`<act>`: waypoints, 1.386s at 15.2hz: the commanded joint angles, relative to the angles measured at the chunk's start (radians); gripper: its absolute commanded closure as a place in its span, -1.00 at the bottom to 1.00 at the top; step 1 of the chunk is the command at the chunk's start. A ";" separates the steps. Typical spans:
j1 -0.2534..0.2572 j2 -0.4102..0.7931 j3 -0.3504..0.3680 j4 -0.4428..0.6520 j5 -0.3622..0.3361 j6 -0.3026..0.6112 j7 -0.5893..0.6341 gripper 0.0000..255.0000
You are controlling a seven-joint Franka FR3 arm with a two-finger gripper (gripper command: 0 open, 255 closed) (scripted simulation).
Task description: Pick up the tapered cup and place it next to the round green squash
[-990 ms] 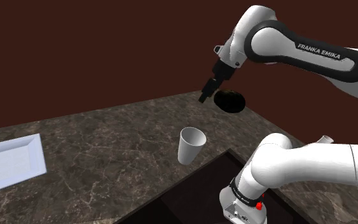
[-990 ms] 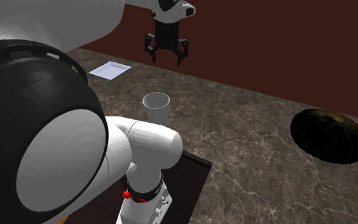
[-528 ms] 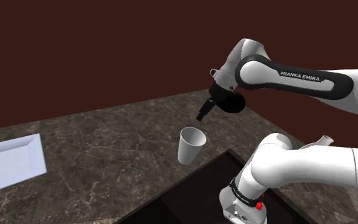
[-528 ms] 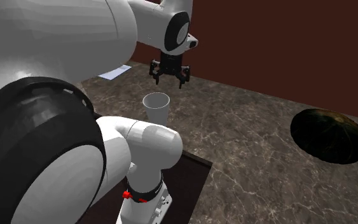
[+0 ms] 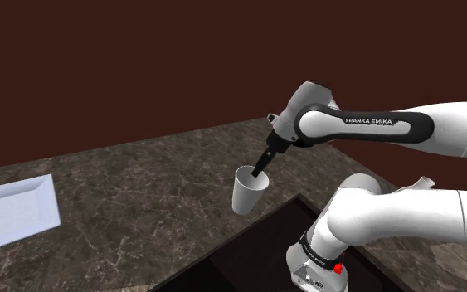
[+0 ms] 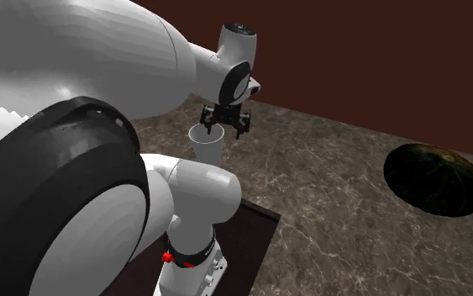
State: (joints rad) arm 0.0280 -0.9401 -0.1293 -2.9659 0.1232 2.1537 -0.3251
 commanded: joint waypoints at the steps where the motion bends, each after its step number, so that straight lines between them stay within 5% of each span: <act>1: 0.008 0.018 0.003 -0.020 0.007 0.040 0.000 -1.00; 11: 0.017 0.048 0.004 -0.041 0.015 0.092 -0.003 -1.00; 12: 0.017 0.048 0.004 -0.041 0.015 0.092 -0.003 1.00; 21: 0.017 0.048 0.003 -0.041 0.015 0.092 -0.003 1.00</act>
State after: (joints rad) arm 0.0453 -0.8922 -0.1257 -3.0073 0.1378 2.2453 -0.3282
